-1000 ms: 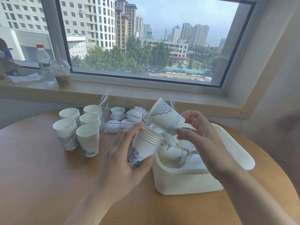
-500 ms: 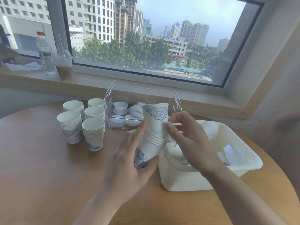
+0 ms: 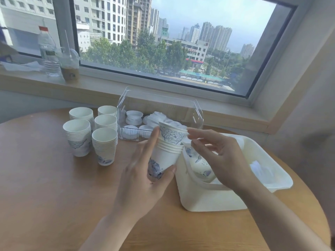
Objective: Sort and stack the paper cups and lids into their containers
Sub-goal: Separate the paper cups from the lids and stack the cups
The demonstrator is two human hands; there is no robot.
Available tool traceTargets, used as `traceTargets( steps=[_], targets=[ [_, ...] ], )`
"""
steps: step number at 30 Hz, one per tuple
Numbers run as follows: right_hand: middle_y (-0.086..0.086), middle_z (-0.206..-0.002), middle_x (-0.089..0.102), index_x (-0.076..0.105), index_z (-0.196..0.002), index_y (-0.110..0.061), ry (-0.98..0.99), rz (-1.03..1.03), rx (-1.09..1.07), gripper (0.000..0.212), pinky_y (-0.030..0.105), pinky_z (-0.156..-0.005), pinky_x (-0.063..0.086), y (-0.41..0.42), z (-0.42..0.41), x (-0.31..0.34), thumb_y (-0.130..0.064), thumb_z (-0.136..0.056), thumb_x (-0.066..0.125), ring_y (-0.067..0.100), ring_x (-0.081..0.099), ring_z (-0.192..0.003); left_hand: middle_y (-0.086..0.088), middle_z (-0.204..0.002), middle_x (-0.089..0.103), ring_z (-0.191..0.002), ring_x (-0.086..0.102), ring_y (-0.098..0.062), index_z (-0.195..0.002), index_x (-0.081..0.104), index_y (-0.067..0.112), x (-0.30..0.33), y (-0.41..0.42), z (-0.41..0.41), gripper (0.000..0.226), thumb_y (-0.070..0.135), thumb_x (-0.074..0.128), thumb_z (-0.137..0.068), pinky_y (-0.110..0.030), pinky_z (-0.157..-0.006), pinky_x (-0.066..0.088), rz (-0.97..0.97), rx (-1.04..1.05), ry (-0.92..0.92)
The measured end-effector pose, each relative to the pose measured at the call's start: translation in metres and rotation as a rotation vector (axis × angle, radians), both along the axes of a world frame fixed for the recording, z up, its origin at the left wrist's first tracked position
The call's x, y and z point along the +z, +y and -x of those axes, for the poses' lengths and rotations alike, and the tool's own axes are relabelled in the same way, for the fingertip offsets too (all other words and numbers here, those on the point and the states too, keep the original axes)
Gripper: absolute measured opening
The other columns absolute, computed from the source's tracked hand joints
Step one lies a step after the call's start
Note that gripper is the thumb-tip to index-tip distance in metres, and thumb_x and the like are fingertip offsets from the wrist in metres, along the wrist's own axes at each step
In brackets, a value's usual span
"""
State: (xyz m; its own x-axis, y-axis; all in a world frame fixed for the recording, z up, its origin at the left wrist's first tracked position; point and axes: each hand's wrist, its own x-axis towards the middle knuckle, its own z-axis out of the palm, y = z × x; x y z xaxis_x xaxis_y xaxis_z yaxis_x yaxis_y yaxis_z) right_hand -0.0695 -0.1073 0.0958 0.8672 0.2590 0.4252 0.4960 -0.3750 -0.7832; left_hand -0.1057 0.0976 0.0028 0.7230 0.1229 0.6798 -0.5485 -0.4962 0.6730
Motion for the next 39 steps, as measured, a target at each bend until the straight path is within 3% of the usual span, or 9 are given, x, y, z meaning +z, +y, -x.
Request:
traceTargets(
  steps=[4, 9, 14, 20, 26, 32, 35, 39],
  targets=[
    [-0.022, -0.119, 0.074, 0.08, -0.116, -0.031, -0.013, 0.118, 0.045, 0.027, 0.023, -0.09, 0.054, -0.007, -0.002, 0.001, -0.012, -0.102, 0.066, 0.004, 0.068, -0.112, 0.037, -0.148, 0.044, -0.136, 0.051, 0.002, -0.167, 0.023, 0.042, -0.001, 0.0, -0.003, 0.089, 0.053, 0.068, -0.091, -0.032, -0.102, 0.053, 0.015, -0.009, -0.002],
    [-0.028, -0.123, 0.069, 0.077, -0.118, -0.038, -0.107, 0.339, -0.046, 0.026, 0.01, -0.098, 0.041, -0.021, -0.017, 0.003, -0.021, -0.1, 0.069, -0.003, 0.06, -0.121, 0.03, -0.142, 0.049, -0.122, 0.054, 0.008, -0.161, 0.034, 0.043, -0.003, -0.001, -0.003, 0.084, 0.05, 0.071, -0.087, -0.007, -0.094, 0.042, -0.024, 0.012, 0.027],
    [-0.028, -0.133, 0.061, 0.071, -0.129, -0.04, -0.097, 0.589, -0.099, 0.031, 0.024, -0.112, 0.035, -0.031, -0.031, 0.002, -0.028, -0.1, 0.069, -0.001, 0.049, -0.131, 0.022, -0.134, 0.053, -0.115, 0.053, 0.007, -0.156, 0.034, 0.048, -0.006, -0.004, -0.003, 0.079, 0.049, 0.071, -0.087, -0.003, -0.089, 0.04, -0.055, 0.014, 0.037],
    [-0.022, -0.126, 0.065, 0.075, -0.119, -0.038, -0.187, 0.645, -0.188, 0.024, 0.027, -0.102, 0.038, -0.043, -0.037, 0.003, -0.04, -0.095, 0.072, 0.007, 0.053, -0.124, 0.033, -0.134, 0.048, -0.117, 0.052, 0.01, -0.157, 0.033, 0.051, -0.011, -0.003, -0.005, 0.081, 0.051, 0.072, -0.086, -0.004, -0.089, 0.04, -0.046, 0.015, 0.046],
    [-0.004, -0.122, 0.069, 0.073, -0.124, -0.028, -0.283, 0.871, -0.445, 0.03, 0.043, -0.102, 0.039, -0.052, -0.042, 0.004, -0.036, -0.095, 0.072, 0.025, 0.056, -0.123, 0.037, -0.136, 0.046, -0.117, 0.052, 0.011, -0.157, 0.03, 0.054, -0.012, -0.005, -0.006, 0.082, 0.051, 0.072, -0.086, -0.002, -0.091, 0.037, -0.05, 0.017, 0.045],
    [-0.013, -0.141, 0.06, 0.06, -0.141, -0.041, -0.164, 0.774, -0.168, 0.044, 0.033, -0.105, 0.038, -0.029, -0.043, 0.001, -0.049, -0.098, 0.065, 0.014, 0.051, -0.129, 0.037, -0.136, 0.047, -0.118, 0.053, 0.009, -0.157, 0.03, 0.054, -0.014, -0.005, -0.008, 0.083, 0.051, 0.072, -0.086, -0.004, -0.091, 0.04, -0.06, 0.012, 0.05],
    [-0.015, -0.136, 0.061, 0.066, -0.129, -0.039, -0.114, 0.735, -0.14, 0.035, 0.037, -0.102, 0.045, -0.022, -0.046, -0.004, -0.05, -0.096, 0.067, 0.012, 0.057, -0.124, 0.035, -0.137, 0.047, -0.117, 0.055, 0.006, -0.157, 0.03, 0.054, -0.015, -0.003, -0.008, 0.082, 0.052, 0.072, -0.086, -0.006, -0.09, 0.041, -0.058, 0.009, 0.057],
    [-0.013, -0.112, 0.066, 0.06, -0.101, -0.035, -0.119, 0.733, -0.194, 0.025, 0.039, -0.089, 0.05, -0.019, -0.048, -0.007, -0.052, -0.09, 0.074, 0.016, 0.062, -0.106, 0.035, -0.136, 0.047, -0.116, 0.053, 0.009, -0.157, 0.03, 0.055, -0.013, -0.001, -0.006, 0.082, 0.051, 0.071, -0.086, -0.003, -0.09, 0.039, -0.049, 0.01, 0.055]
  ],
)
